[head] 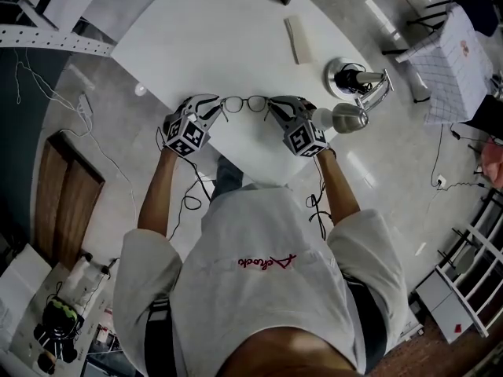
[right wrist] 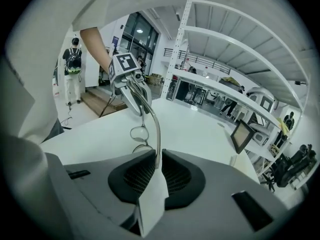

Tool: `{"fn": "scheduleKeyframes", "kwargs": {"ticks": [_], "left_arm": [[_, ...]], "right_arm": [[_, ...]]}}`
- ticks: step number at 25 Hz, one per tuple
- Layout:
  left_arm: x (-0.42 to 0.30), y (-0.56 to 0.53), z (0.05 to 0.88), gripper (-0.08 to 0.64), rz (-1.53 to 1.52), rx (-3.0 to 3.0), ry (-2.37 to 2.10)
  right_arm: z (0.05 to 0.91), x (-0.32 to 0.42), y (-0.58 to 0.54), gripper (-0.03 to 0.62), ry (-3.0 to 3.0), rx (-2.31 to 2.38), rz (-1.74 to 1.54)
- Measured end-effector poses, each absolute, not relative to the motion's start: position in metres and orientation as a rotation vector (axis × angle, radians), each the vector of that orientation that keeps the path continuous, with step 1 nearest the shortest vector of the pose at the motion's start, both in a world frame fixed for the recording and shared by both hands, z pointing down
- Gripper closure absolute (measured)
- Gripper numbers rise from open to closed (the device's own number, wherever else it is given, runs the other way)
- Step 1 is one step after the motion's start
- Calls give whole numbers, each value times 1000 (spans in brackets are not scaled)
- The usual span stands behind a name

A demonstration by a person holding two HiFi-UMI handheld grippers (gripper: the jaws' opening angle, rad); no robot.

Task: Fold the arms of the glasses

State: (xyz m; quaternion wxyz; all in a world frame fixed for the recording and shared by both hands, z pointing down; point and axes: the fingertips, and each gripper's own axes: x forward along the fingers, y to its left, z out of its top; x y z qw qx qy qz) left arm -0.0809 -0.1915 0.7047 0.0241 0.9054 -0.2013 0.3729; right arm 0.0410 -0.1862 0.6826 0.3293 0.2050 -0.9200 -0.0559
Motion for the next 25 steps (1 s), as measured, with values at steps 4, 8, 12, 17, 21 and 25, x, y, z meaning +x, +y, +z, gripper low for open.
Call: {"fn": "scheduleKeyframes", "kwargs": {"ticks": [4,8,12,17,21,25], "left_arm": [[-78,-191,706,479,1175,2825,-594],[-75,-190,707,502,1189,2839,-570],[-74,-186,709,503,1230,2852,-517],[-67,-187,711,503,1337,2880,-422],[-55,-192,717,502,1395,2894,-360],[-44,-190,723,503,1446,2908,-274]], "right_arm": [[684,38,-184,558,-2412,496,-161],[686,40,-185,560,-2417,496,-146],[687,41,-186,561,-2421,494,-132],[682,39,-187,561,-2434,498,-115],[683,40,-188,561,-2443,506,-92],[682,43,-187,561,-2438,502,-84]]}}
